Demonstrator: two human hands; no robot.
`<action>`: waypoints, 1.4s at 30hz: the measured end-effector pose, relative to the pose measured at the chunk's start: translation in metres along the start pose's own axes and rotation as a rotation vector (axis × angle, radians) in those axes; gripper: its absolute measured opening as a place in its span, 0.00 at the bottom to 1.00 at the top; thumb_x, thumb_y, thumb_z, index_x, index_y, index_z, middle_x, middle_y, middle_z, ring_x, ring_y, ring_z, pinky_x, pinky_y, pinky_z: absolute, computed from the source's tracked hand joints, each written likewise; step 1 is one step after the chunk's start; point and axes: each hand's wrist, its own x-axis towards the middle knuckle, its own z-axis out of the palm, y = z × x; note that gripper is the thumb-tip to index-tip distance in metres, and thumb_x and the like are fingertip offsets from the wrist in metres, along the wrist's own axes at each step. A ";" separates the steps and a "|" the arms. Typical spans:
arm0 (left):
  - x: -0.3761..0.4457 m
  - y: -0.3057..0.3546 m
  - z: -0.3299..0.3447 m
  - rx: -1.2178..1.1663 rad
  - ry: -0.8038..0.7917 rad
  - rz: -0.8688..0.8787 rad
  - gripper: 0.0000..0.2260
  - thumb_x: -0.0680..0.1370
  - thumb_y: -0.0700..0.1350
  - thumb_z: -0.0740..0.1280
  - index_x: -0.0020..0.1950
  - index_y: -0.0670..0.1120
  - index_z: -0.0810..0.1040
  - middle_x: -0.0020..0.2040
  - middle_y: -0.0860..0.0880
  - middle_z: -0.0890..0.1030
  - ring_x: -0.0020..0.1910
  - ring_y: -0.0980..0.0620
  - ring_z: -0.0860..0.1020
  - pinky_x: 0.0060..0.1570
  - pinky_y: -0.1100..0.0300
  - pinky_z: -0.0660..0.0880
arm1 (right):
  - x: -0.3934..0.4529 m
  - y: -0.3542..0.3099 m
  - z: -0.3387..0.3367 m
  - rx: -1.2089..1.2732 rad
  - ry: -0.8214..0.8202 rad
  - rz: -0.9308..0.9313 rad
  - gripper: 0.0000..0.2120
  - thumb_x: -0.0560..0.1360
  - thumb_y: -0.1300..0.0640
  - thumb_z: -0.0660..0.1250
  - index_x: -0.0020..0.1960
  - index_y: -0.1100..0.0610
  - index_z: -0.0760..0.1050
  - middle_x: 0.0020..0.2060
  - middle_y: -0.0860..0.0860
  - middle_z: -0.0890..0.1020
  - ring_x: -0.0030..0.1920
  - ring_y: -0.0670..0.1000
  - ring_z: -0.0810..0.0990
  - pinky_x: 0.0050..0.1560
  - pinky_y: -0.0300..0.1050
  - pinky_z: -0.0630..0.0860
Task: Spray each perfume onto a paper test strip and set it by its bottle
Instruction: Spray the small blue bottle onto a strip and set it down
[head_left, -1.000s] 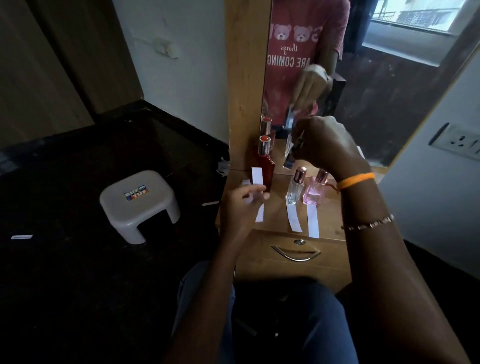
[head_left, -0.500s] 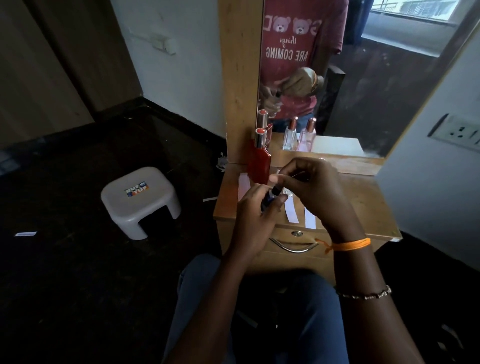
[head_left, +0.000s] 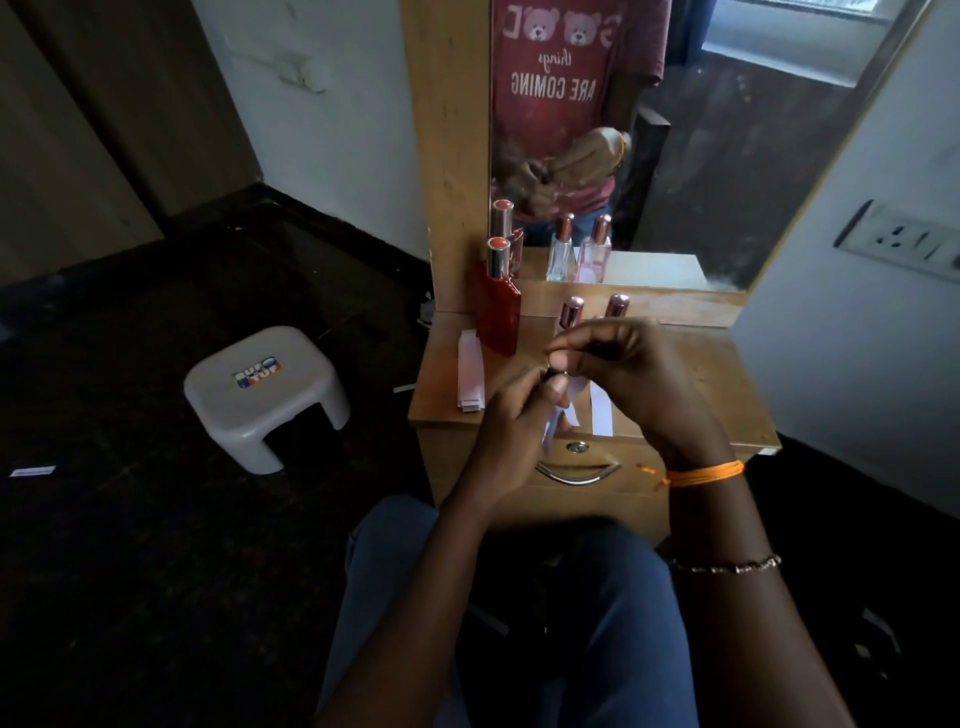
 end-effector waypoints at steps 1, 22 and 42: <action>0.000 -0.001 0.001 -0.040 -0.021 -0.019 0.15 0.78 0.50 0.58 0.44 0.39 0.74 0.35 0.50 0.76 0.36 0.48 0.77 0.46 0.47 0.76 | -0.002 0.000 0.000 0.020 -0.013 -0.002 0.09 0.70 0.68 0.71 0.44 0.56 0.82 0.36 0.49 0.84 0.36 0.44 0.81 0.42 0.39 0.79; -0.006 -0.007 -0.001 -0.132 0.111 -0.180 0.08 0.77 0.46 0.66 0.47 0.45 0.83 0.44 0.49 0.82 0.43 0.64 0.78 0.43 0.74 0.71 | -0.032 0.071 -0.020 -0.566 0.388 0.070 0.28 0.65 0.66 0.76 0.63 0.57 0.71 0.55 0.55 0.78 0.55 0.55 0.76 0.53 0.50 0.76; -0.002 -0.010 0.018 -0.157 0.128 -0.307 0.10 0.76 0.48 0.67 0.51 0.44 0.83 0.41 0.58 0.82 0.37 0.70 0.78 0.37 0.77 0.72 | -0.034 0.091 -0.014 -0.345 0.361 0.129 0.18 0.68 0.67 0.73 0.56 0.57 0.77 0.52 0.49 0.75 0.49 0.52 0.76 0.44 0.37 0.75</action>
